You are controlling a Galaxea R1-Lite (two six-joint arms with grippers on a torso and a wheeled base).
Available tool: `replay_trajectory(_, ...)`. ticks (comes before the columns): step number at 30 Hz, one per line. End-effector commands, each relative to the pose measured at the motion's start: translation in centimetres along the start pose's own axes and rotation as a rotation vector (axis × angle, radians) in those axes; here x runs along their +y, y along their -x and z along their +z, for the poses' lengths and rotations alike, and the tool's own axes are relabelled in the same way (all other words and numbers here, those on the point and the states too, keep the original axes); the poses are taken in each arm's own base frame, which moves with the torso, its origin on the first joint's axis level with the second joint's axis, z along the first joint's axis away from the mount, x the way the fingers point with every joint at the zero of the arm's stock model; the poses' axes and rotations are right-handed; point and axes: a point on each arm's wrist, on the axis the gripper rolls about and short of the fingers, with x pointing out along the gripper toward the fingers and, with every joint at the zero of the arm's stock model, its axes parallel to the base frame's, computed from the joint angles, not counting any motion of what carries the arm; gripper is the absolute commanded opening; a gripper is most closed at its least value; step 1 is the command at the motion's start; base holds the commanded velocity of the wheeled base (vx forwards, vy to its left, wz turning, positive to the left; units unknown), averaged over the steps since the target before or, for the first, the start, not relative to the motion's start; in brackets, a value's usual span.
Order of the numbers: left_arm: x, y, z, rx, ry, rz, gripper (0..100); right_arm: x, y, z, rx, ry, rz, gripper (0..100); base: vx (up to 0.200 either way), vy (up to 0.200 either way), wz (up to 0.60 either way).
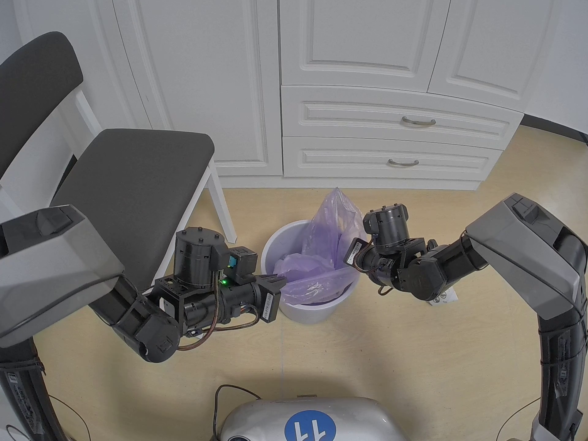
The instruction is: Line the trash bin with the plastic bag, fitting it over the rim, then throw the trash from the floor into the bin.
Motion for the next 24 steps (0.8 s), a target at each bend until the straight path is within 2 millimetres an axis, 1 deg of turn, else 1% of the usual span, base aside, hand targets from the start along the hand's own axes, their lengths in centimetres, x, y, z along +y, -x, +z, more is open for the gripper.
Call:
replay_trajectory(1,0.4,-0.2,-0.6,0.019,0.008,0.008,100,0.0,-0.1,-0.4,0.005,0.002,0.001,0,0.0,0.0,0.0)
replay_trajectory(2,0.5,-0.1,-1.3,0.061,0.008,0.011,100,-0.4,-0.5,-1.4,0.017,0.003,0.023,0,0.0,0.0,0.0)
replay_trajectory(3,0.5,0.0,-1.5,0.075,0.009,0.011,100,-0.6,-0.7,-2.2,0.031,0.006,0.044,0,0.0,0.0,0.0)
replay_trajectory(4,0.5,0.0,-1.4,0.073,0.009,0.011,100,-0.7,-0.8,-2.3,0.035,0.006,0.047,0,0.0,0.0,0.0)
replay_trajectory(5,0.4,0.1,-1.2,0.083,0.009,0.008,100,-1.2,-1.1,-3.8,0.053,0.014,0.088,0,0.0,0.0,0.0)
replay_trajectory(6,0.4,0.1,-1.2,0.093,0.011,0.009,100,-1.3,-1.2,-4.3,0.045,0.015,0.114,0,0.0,0.0,0.0)
replay_trajectory(7,0.4,0.1,-1.2,0.095,0.011,0.009,100,-1.4,-1.2,-4.4,0.044,0.015,0.117,0,0.0,0.0,0.0)
replay_trajectory(9,0.4,0.9,-0.8,0.13,0.001,0.01,100,-1.4,-0.9,-4.9,-0.002,0.005,0.177,0,0.0,0.0,0.0)
replay_trajectory(13,0.4,3.3,0.9,0.16,-0.033,-0.003,100,-0.9,-0.2,-5.5,-0.013,0.022,0.215,0,0.0,0.0,0.0)
replay_trajectory(14,0.2,4.5,1.8,0.159,-0.034,-0.017,100,-0.5,0.2,-5.9,-0.005,0.03,0.224,0,0.0,0.0,0.0)
replay_trajectory(16,0.4,5.1,2.4,0.146,-0.033,-0.02,100,-0.3,0.5,-6.2,0.004,0.038,0.229,0,0.0,0.0,0.0)
replay_trajectory(17,0.4,5.1,2.4,0.146,-0.033,-0.02,100,-0.3,0.5,-6.2,0.004,0.038,0.229,0,0.0,0.0,0.0)
replay_trajectory(18,1.6,5.3,3.0,0.117,-0.021,0.012,100,0.2,1.3,-6.7,0.015,0.054,0.244,0,0.0,0.0,0.0)
replay_trajectory(20,3.0,5.0,3.6,0.088,-0.004,0.045,100,0.6,2.0,-7.1,0.021,0.073,0.258,0,0.0,0.0,0.0)
replay_trajectory(21,3.3,4.9,3.6,0.085,0.003,0.051,100,0.7,2.2,-7.2,0.021,0.078,0.264,0,0.0,0.0,0.0)
replay_trajectory(22,4.2,4.3,3.8,0.074,0.038,0.066,100,1.1,2.8,-7.7,0.027,0.087,0.283,0,0.0,0.0,0.0)
replay_trajectory(24,4.8,3.0,3.9,0.066,0.106,0.064,100,1.6,3.6,-8.4,0.027,0.099,0.314,0,0.0,0.0,0.0)
